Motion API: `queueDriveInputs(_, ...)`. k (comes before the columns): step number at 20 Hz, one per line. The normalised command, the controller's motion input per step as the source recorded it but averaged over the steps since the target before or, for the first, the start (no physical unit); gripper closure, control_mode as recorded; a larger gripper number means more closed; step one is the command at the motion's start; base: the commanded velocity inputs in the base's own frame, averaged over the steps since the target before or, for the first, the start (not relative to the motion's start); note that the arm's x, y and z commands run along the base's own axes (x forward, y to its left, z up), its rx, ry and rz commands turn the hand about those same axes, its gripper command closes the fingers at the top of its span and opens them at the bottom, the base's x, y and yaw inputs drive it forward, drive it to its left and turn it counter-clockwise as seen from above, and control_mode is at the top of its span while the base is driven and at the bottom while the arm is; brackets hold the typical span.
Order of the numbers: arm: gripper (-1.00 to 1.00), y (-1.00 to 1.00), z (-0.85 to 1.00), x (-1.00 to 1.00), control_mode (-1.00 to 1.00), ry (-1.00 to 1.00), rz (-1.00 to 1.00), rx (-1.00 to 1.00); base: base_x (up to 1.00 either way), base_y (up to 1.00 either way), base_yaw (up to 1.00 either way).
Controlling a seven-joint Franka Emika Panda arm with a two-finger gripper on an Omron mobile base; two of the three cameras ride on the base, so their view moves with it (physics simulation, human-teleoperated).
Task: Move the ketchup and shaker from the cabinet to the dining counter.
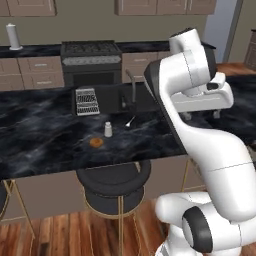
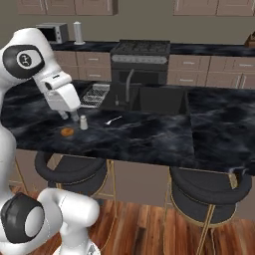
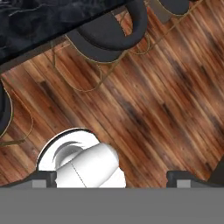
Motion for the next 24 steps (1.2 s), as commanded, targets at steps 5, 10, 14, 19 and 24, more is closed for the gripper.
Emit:
queueDriveInputs(5,-1.0,0.0,0.0,0.0,1.0,0.0,0.0,0.0,-0.08,-1.0,0.04)
queueDriveInputs(10,-1.0,0.0,0.0,0.0,1.0,0.0,0.0,0.0,-0.08,-1.0,-0.06)
queueDriveInputs(14,-1.0,0.0,0.0,0.0,1.0,0.0,0.0,0.0,-0.01,-1.0,-0.27)
queueDriveInputs(19,-1.0,0.0,0.0,0.0,1.0,0.0,0.0,0.0,0.0,-1.0,-0.43)
queueDriveInputs(24,-1.0,0.0,0.0,0.0,1.0,0.0,0.0,0.0,0.06,-1.0,-0.56)
